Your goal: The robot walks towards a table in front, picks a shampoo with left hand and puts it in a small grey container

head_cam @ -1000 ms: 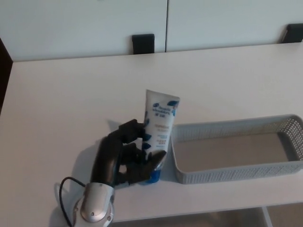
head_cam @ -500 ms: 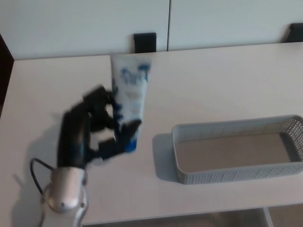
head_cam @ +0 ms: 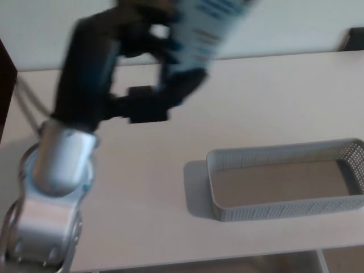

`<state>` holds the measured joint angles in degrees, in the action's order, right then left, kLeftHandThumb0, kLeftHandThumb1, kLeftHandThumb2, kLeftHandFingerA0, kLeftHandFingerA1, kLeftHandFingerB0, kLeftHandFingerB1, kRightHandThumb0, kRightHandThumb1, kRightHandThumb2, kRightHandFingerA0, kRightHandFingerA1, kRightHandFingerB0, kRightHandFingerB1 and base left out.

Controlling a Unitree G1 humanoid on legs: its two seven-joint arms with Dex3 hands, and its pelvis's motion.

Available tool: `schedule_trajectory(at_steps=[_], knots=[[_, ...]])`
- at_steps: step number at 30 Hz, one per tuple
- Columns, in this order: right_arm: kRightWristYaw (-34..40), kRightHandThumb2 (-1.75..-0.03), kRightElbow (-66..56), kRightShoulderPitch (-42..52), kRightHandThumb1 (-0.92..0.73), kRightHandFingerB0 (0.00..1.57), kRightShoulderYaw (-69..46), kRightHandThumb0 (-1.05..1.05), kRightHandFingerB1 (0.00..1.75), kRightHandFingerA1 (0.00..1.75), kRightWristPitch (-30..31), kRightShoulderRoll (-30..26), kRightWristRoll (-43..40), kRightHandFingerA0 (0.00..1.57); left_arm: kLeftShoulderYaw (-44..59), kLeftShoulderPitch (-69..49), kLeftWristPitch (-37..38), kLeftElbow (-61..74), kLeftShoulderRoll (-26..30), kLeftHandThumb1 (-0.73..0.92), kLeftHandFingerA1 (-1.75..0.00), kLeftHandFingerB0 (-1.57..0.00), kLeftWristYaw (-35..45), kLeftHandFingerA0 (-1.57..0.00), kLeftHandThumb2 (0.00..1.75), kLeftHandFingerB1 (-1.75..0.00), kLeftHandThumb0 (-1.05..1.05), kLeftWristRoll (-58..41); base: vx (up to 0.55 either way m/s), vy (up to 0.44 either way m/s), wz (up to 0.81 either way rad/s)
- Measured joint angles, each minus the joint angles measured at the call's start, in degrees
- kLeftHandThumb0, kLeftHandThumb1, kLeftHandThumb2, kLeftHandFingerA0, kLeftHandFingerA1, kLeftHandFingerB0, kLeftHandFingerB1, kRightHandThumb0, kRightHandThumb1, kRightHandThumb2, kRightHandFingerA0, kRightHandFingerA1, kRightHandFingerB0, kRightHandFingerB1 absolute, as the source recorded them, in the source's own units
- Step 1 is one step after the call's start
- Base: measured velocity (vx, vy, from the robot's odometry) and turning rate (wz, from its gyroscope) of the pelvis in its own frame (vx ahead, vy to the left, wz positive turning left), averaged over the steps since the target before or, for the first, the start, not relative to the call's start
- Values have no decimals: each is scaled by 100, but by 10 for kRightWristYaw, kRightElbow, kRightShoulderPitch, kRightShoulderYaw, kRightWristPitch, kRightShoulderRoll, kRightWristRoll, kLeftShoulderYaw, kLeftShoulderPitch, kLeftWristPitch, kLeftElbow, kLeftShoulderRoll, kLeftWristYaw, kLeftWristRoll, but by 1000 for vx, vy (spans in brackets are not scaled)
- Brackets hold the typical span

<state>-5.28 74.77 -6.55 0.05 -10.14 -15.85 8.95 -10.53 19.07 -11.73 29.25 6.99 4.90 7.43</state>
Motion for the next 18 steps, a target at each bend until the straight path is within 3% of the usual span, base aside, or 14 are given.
schedule_trajectory(at_steps=[1, 6, 7, 18], knots=[[0, -59, 0, 2, -63, 57, 0, -36, 41, 46, 0, 0, 0, 65, -15, 14, -9, -8, 6, 68, -127, -91, 7, -110, 75, -101, -11, 5, 0, 0, 0], [0, -59, 1, 6, -63, 57, 1, -36, 41, 46, 0, 0, 0, 64, -91, 70, -55, -69, 16, 71, -126, -91, 40, -109, 70, -97, -10, 18, 0, 0, 0], [0, -60, 1, 6, -64, 57, 1, -38, 41, 47, 0, 0, 0, 66, -98, 75, -61, -74, 16, 69, -129, -91, 43, -110, 77, -105, -14, 20, 0, 0, 0], [0, -59, 0, 10, -64, 58, 5, -37, 41, 45, -1, 1, 1, 64, -233, 195, -165, -236, -64, 73, -134, -87, 97, -112, 71, -96, -19, 37, 0, 0, 0]])
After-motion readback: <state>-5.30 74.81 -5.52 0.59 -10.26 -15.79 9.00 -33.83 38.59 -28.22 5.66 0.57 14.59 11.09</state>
